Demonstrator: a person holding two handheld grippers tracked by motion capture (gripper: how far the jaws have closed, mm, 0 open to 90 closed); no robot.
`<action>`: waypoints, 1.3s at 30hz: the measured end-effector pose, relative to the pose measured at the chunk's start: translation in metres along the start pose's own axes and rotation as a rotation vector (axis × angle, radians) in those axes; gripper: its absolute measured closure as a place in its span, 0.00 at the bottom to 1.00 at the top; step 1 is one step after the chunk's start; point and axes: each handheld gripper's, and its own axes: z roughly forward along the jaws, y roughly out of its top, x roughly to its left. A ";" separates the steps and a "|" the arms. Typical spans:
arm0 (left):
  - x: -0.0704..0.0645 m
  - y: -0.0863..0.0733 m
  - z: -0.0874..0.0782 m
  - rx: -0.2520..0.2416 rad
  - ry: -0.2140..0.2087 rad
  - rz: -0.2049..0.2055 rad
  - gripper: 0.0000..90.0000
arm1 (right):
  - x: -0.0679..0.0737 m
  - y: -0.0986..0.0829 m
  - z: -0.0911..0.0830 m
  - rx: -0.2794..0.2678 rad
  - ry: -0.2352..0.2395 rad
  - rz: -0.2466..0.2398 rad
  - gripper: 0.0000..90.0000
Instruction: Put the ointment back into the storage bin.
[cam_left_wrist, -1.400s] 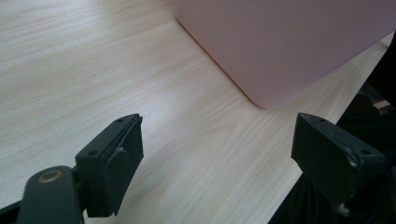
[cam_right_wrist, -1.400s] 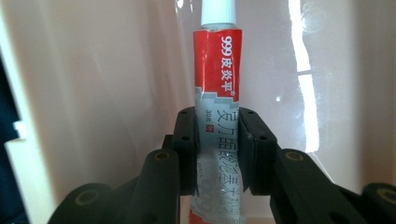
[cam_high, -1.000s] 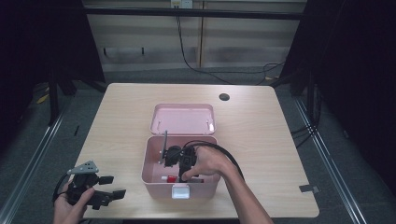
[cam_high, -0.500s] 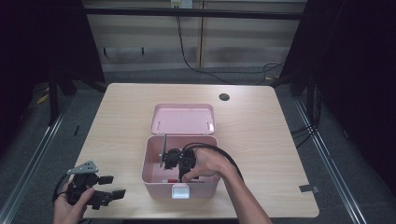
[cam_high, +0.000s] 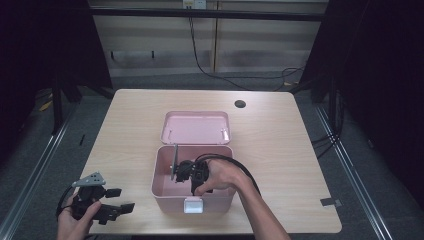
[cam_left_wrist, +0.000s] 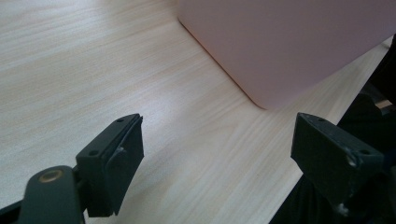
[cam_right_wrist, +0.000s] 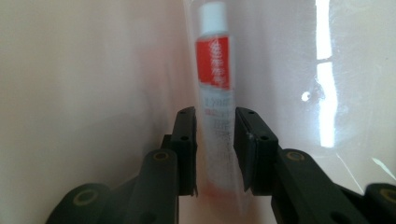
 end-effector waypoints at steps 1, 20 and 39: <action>0.000 0.000 0.000 0.001 0.000 0.001 0.19 | 0.000 0.000 -0.001 0.000 0.004 -0.001 0.78; 0.000 0.000 0.000 0.003 0.000 -0.001 0.19 | 0.003 -0.004 -0.009 -0.041 -0.036 0.010 0.75; 0.000 0.000 0.000 0.000 0.002 0.001 0.19 | 0.011 -0.011 -0.026 -0.086 -0.085 -0.002 0.72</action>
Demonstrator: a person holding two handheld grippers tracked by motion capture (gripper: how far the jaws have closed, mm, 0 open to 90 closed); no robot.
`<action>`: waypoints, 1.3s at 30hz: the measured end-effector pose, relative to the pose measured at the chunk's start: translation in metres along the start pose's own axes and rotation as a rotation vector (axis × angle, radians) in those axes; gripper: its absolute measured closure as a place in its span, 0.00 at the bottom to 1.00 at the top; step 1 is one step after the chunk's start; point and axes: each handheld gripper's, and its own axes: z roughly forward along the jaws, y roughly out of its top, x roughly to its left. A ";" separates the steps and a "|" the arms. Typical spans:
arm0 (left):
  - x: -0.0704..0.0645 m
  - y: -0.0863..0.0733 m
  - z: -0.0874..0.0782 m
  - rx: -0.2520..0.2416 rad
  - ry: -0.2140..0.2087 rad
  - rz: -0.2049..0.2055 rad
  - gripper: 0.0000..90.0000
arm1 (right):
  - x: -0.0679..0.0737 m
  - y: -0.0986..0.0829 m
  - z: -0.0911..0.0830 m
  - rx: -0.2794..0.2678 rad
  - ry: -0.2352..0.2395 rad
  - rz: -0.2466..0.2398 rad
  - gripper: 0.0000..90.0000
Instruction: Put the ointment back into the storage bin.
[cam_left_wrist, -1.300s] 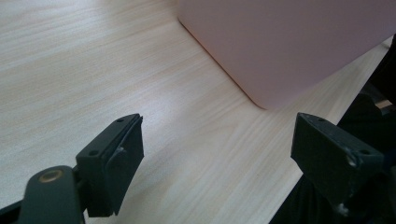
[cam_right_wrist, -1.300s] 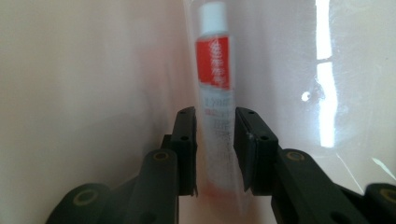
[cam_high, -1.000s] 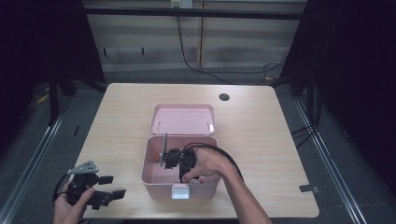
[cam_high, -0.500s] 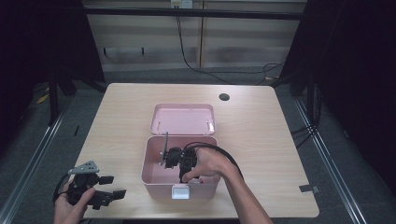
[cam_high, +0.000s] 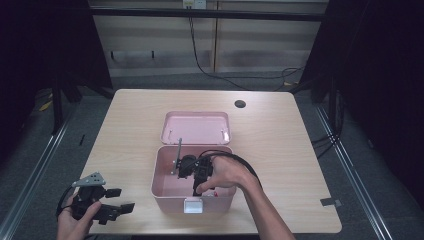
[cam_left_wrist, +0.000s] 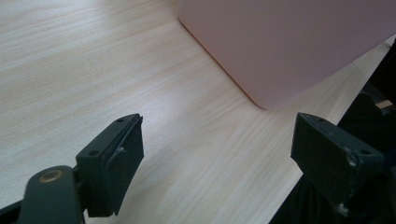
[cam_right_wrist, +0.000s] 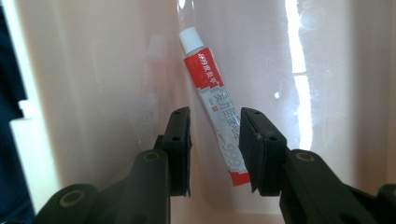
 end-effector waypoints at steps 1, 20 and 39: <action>0.000 0.000 0.000 0.000 0.000 -0.001 0.19 | 0.000 0.000 -0.001 -0.002 -0.003 0.002 0.72; 0.000 0.000 0.000 0.002 0.001 0.001 0.19 | 0.005 -0.009 -0.020 -0.031 -0.035 0.012 0.70; 0.000 0.000 -0.001 0.000 0.002 -0.001 0.19 | 0.007 -0.018 -0.044 -0.070 -0.074 0.026 0.69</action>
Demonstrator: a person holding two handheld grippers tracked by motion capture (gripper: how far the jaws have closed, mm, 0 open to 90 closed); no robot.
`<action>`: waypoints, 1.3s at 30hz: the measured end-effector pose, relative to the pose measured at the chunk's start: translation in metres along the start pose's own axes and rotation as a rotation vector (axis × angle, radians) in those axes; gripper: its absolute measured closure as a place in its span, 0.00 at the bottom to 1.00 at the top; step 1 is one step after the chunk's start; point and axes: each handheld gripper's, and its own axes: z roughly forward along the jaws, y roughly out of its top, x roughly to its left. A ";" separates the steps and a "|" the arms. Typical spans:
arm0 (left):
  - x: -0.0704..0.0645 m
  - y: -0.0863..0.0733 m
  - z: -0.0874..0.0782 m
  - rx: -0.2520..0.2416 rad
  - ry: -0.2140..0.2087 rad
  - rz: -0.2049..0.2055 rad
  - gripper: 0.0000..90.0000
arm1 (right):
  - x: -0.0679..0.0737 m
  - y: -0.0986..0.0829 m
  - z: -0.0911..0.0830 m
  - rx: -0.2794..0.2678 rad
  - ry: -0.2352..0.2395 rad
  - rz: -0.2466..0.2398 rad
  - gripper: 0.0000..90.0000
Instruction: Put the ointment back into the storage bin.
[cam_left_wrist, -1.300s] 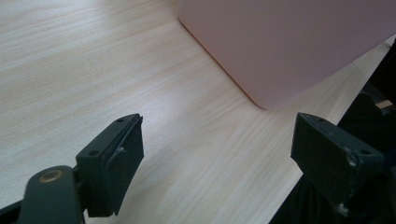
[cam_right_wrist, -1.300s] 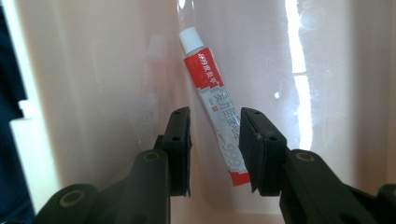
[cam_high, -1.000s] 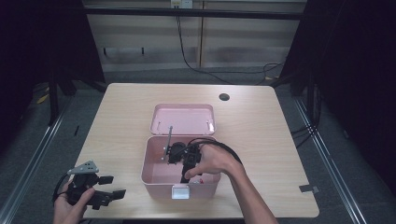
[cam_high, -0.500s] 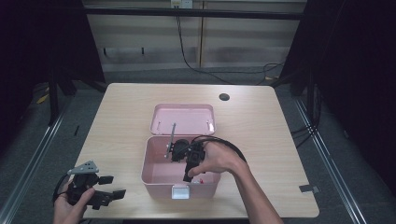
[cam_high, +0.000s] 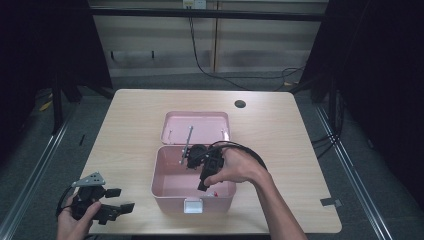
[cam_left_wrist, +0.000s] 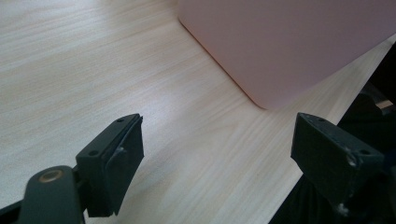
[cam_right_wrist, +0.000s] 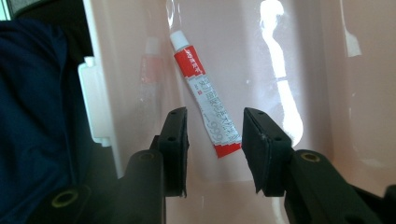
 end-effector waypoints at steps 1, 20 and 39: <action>0.000 0.000 0.000 0.001 -0.005 0.000 0.19 | 0.001 0.000 -0.001 0.008 -0.002 0.001 0.68; 0.000 0.000 0.001 0.003 0.000 0.000 0.19 | 0.001 -0.025 -0.040 -0.007 -0.038 0.036 0.68; 0.000 0.000 0.002 0.011 0.006 0.001 0.19 | 0.009 -0.074 -0.075 -0.078 -0.096 0.097 0.68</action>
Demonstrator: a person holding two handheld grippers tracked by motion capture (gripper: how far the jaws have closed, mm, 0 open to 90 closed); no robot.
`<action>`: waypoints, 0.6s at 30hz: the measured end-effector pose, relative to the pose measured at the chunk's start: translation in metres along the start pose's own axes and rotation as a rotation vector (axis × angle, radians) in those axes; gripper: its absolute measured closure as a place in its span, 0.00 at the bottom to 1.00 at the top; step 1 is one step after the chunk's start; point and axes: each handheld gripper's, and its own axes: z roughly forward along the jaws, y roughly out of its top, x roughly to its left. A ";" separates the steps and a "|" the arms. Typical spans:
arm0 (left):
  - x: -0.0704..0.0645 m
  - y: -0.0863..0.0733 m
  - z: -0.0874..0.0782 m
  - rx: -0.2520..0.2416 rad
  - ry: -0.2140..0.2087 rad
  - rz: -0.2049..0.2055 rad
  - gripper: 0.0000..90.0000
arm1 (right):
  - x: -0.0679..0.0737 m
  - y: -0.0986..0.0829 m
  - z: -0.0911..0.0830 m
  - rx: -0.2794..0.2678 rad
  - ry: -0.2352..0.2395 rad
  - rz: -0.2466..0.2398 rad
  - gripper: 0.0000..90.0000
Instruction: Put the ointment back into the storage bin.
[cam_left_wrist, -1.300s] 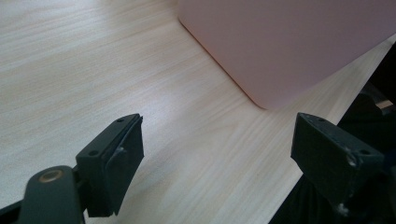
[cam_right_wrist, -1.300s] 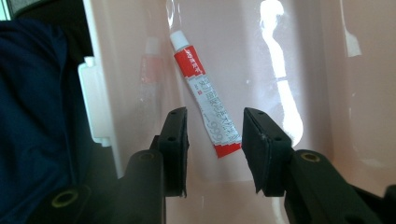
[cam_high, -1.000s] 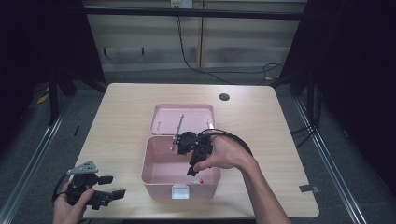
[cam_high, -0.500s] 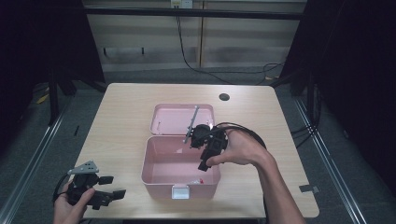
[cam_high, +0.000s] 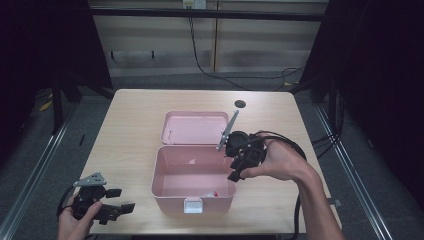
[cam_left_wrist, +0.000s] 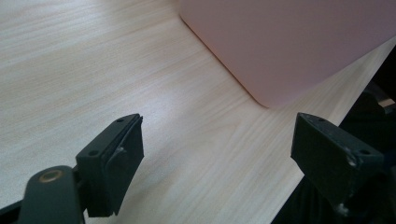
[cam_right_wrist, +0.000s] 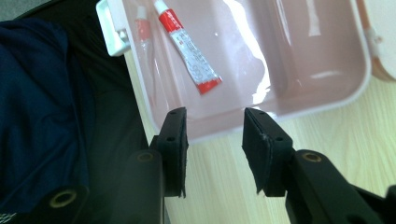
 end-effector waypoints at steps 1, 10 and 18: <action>0.000 0.000 0.000 0.000 -0.001 0.001 0.19 | 0.000 -0.002 -0.001 -0.001 -0.001 0.009 0.68; 0.000 0.000 0.000 0.000 0.000 -0.002 0.19 | -0.005 -0.023 0.005 -0.006 0.001 0.036 0.67; 0.000 0.000 0.000 -0.001 0.003 -0.002 0.19 | -0.011 -0.042 0.011 -0.016 -0.003 0.066 0.67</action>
